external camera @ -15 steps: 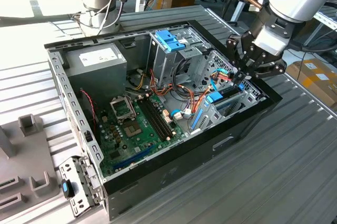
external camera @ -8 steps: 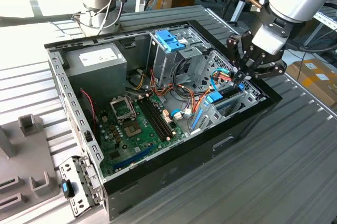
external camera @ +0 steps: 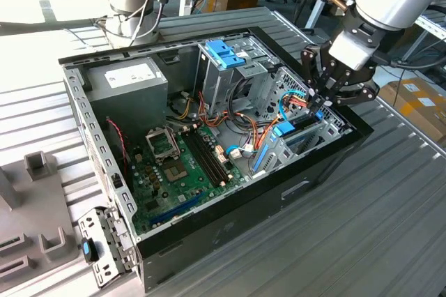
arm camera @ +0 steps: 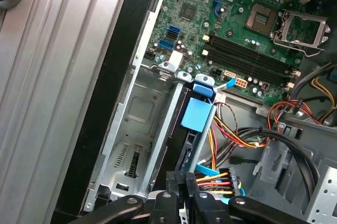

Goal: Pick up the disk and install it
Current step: 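Insert the first disk wire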

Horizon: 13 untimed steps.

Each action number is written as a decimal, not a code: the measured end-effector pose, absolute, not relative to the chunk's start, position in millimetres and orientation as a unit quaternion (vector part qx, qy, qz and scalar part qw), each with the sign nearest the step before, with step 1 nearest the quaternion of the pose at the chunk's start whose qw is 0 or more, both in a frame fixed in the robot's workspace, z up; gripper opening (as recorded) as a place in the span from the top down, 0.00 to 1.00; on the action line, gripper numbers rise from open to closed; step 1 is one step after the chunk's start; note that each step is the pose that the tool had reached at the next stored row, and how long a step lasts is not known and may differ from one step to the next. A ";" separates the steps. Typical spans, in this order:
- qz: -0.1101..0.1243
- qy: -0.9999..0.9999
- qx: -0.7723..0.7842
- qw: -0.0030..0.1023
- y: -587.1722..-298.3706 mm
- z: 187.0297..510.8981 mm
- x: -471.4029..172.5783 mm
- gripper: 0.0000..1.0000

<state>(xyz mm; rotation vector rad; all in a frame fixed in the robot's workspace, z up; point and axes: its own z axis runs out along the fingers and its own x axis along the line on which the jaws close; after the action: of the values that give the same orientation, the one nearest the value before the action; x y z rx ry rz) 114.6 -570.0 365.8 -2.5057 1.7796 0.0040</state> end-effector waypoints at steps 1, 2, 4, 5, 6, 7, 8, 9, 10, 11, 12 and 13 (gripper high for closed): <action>0.001 0.582 -0.813 0.034 -570.0 365.7 114.6 0.83; 0.001 0.584 -0.811 0.034 -570.0 365.7 114.6 0.83; 0.001 0.588 -0.808 0.034 -570.0 365.7 114.6 0.83; 0.001 0.591 -0.806 0.034 -570.0 365.7 114.6 0.83; 0.001 0.597 -0.801 0.034 -570.0 365.6 114.6 0.83; 0.000 0.600 -0.799 0.034 -570.0 365.6 114.6 0.83; 0.000 0.602 -0.798 0.034 -570.0 365.6 114.6 0.83; 0.000 0.605 -0.796 0.034 -570.0 365.6 114.6 0.83; 0.000 0.606 -0.794 0.034 -570.0 365.6 114.5 0.83; 0.000 0.610 -0.792 0.034 -570.0 365.5 114.6 0.83; 0.000 0.611 -0.791 0.034 -570.0 365.5 114.6 0.83; 0.000 0.614 -0.789 0.034 -570.0 365.5 114.6 0.83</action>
<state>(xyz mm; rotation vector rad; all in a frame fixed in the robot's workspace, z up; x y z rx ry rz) 114.6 -570.0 365.5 -2.4253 1.8876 -0.0006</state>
